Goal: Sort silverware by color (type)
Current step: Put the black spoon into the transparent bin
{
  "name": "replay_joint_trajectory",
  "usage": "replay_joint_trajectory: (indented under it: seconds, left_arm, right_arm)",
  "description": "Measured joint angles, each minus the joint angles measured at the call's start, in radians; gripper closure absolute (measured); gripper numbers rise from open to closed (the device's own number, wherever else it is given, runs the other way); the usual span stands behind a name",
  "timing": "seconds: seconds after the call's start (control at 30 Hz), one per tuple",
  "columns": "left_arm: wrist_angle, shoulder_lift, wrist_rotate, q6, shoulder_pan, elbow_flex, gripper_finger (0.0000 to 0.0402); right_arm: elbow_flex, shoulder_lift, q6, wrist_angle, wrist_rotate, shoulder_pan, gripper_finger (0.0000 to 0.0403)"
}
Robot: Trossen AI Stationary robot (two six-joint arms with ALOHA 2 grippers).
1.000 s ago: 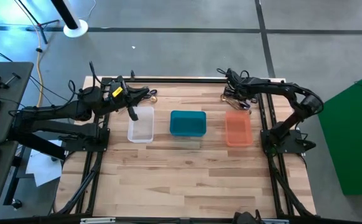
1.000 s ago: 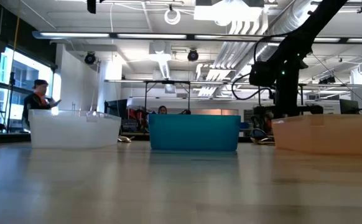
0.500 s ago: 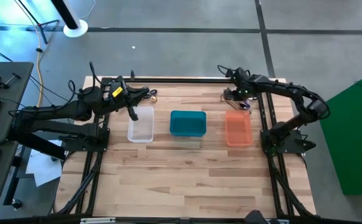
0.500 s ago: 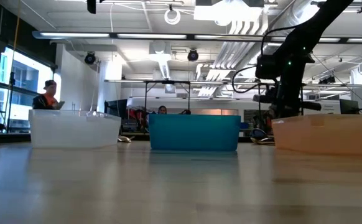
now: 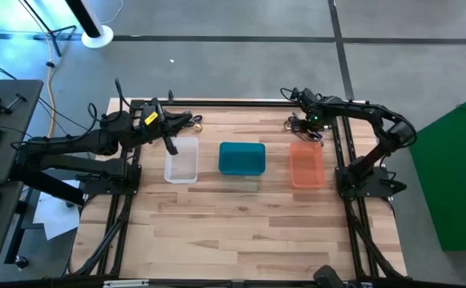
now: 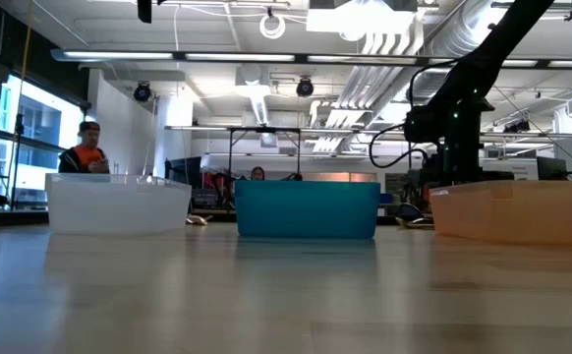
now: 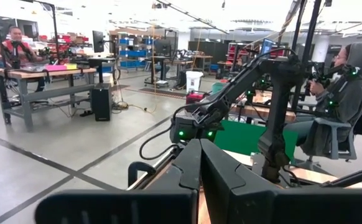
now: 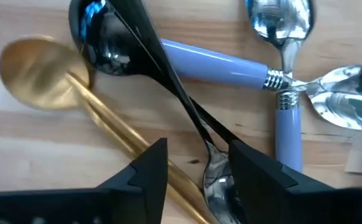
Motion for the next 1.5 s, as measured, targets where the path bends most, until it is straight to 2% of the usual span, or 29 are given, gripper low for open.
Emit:
replay_joint_trajectory:
  seconds: [0.43,0.8,0.93,1.13,1.5]
  left_arm:
    - [0.0,0.0,0.0,0.001,0.0,0.0,0.0401]
    - [0.0,0.0,-0.001,0.019,0.0,0.0,0.0402]
    - [0.0,0.0,-0.001,0.022,0.0,0.0,0.0401]
    - [-0.001,0.0,-0.004,0.035,0.0,0.0,0.0402]
    - [-0.001,0.0,-0.005,0.034,0.0,0.0,0.0402]
  right_arm:
    - [0.0,0.0,0.049,0.008,0.009,0.0,0.0268]
    - [-0.001,-0.045,0.091,-0.026,-0.011,0.032,0.027]
    - [-0.001,-0.045,0.091,-0.026,0.026,0.061,0.027]
    - [-0.001,-0.045,0.091,-0.026,0.065,0.044,0.027]
    - [-0.001,0.003,0.128,-0.039,0.004,0.024,0.027]
